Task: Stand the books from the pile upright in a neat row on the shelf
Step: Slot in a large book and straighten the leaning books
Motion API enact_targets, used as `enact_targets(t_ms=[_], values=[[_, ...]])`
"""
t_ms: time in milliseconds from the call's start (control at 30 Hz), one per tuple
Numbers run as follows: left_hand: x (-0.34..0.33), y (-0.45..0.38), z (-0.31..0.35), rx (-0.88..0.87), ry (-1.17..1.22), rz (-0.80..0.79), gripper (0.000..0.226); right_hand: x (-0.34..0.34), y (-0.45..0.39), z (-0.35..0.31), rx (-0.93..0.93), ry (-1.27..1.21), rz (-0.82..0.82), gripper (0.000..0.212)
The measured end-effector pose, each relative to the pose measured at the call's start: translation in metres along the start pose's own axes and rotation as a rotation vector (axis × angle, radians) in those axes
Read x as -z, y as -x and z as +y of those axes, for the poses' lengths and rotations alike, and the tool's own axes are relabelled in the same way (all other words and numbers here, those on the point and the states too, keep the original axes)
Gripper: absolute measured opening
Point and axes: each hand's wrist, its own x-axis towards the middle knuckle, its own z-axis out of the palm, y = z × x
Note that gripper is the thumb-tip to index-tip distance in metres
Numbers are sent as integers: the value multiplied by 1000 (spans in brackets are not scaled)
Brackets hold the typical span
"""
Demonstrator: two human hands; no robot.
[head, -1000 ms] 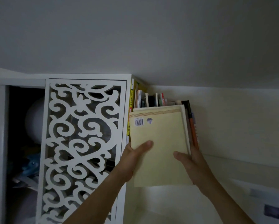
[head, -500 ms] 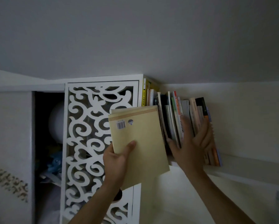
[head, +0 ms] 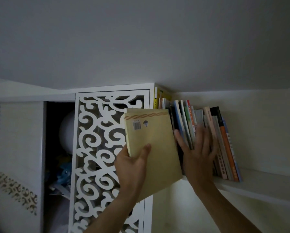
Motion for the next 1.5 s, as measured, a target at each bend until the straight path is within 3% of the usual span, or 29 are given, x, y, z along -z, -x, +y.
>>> enact_targets(t_ms=[233,400,533,600,700,900,1033,1300,1433,1500], values=[[-24,-2,17,20,-93,-28,14,-8,-2,8,-60,-63,-94,66],[-24,-23,50,92,-127,-212,19,-8,-3,11,-96,-165,-53,51],[-15,-40,81,215,-150,-389,23,-3,-4,12,-106,-221,-53,87],[-10,-41,88,251,-144,-449,22,-2,-3,12,-108,-201,-33,96],[-8,-38,86,234,-189,-418,23,-5,-3,12,-104,-149,-51,103],[-5,-28,78,196,-283,-328,24,-9,-3,10,-73,-127,-110,94],[0,-22,83,198,-325,-382,27,-13,-3,9,-81,-121,-95,84],[4,-13,89,182,-331,-422,14,-16,-4,4,-109,-103,-17,78],[2,-10,95,207,-340,-459,19,-13,-8,2,-64,-108,-25,99],[3,-8,98,229,-339,-496,21,-14,-6,8,-46,-155,-42,96]])
